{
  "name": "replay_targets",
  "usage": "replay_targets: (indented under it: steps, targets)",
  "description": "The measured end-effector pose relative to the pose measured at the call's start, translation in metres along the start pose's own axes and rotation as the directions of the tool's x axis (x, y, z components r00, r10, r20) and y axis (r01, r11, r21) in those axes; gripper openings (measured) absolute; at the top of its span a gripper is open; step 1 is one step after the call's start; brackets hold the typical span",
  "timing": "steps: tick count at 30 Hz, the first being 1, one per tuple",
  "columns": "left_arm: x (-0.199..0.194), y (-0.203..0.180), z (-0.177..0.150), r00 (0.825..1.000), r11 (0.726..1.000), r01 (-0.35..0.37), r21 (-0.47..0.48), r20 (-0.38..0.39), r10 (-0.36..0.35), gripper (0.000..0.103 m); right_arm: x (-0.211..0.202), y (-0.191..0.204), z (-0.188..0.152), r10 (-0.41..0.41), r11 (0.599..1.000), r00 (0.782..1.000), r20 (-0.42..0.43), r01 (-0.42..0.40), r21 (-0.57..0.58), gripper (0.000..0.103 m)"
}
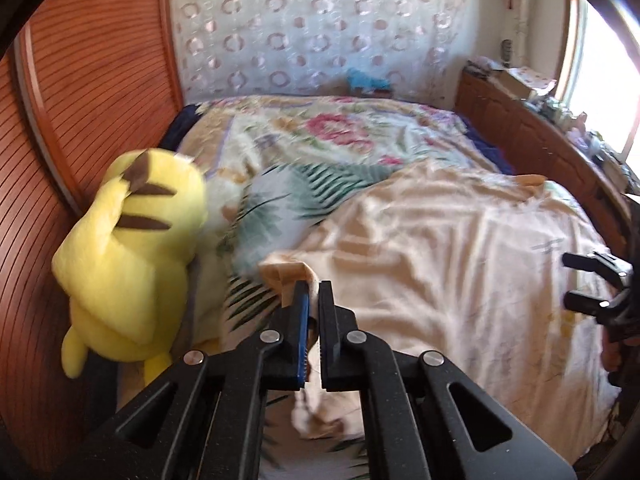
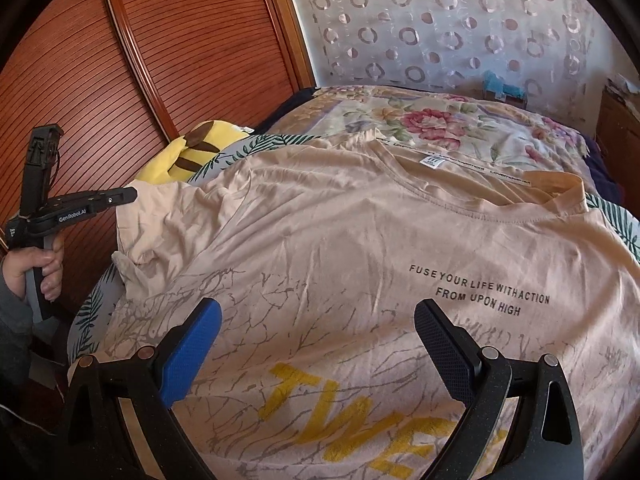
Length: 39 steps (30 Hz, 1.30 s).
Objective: Fold small clothes
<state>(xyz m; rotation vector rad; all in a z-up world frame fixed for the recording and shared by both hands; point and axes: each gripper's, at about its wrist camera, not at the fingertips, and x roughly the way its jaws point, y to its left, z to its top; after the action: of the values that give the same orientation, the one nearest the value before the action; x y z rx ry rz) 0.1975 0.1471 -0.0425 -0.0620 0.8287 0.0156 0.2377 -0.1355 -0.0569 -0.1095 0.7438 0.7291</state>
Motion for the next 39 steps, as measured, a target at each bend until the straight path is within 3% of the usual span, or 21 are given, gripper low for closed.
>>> replay_targets:
  steps: [3, 7, 10, 12, 13, 14, 15, 24, 26, 34, 39]
  targets:
    - [0.002, -0.036, 0.021, 0.996, 0.995, 0.085, 0.056, 0.012, -0.086, 0.005, -0.008, -0.006, -0.004, -0.017, 1.000, 1.000, 0.016, 0.017, 0.018, 0.097]
    - [0.010, -0.096, 0.051, 0.979, 0.966, 0.202, 0.163, 0.007, -0.206, 0.005, -0.017, -0.012, -0.010, -0.050, 0.998, 0.998, 0.035, 0.048, 0.049, 0.097]
    - [0.017, -0.126, 0.060, 0.972, 0.946, 0.232, 0.225, -0.022, -0.233, 0.005, -0.026, -0.015, -0.016, -0.072, 0.995, 0.996, 0.053, 0.068, 0.078, 0.097]
    - [0.020, -0.137, 0.061, 0.977, 0.942, 0.213, 0.259, -0.027, -0.213, 0.008, -0.032, -0.016, -0.022, -0.090, 0.992, 0.994, 0.060, 0.084, 0.098, 0.098]
    - [0.019, -0.140, 0.060, 0.976, 0.940, 0.215, 0.264, -0.027, -0.215, 0.021, -0.033, -0.016, -0.024, -0.098, 0.990, 0.993, 0.062, 0.091, 0.107, 0.098]
    - [0.018, -0.139, 0.059, 0.974, 0.939, 0.223, 0.261, -0.026, -0.225, 0.036, -0.034, -0.016, -0.027, -0.107, 0.988, 0.992, 0.060, 0.100, 0.115, 0.098]
    - [0.017, -0.136, 0.058, 0.972, 0.940, 0.231, 0.252, -0.024, -0.232, 0.042, -0.035, -0.017, -0.029, -0.117, 0.987, 0.992, 0.056, 0.109, 0.122, 0.097]
    - [0.033, -0.098, 0.031, 0.986, 0.973, 0.163, 0.164, -0.074, -0.152, 0.048, -0.027, -0.003, -0.025, -0.109, 0.987, 0.994, 0.030, 0.105, 0.119, 0.096]
    - [0.037, -0.082, 0.018, 0.988, 0.980, 0.139, 0.139, -0.083, -0.128, 0.078, -0.019, 0.010, -0.019, -0.092, 0.992, 0.995, 0.026, 0.090, 0.093, 0.091]
    - [0.055, -0.037, -0.018, 0.987, 0.994, 0.084, 0.072, -0.143, -0.074, 0.081, 0.022, 0.042, 0.011, -0.041, 0.999, 0.999, 0.001, 0.041, 0.008, 0.077]
    - [0.064, -0.029, -0.030, 0.986, 0.995, 0.062, 0.084, -0.162, -0.047, 0.081, 0.061, 0.054, 0.031, -0.010, 0.999, 0.999, -0.048, 0.008, -0.042, 0.057]
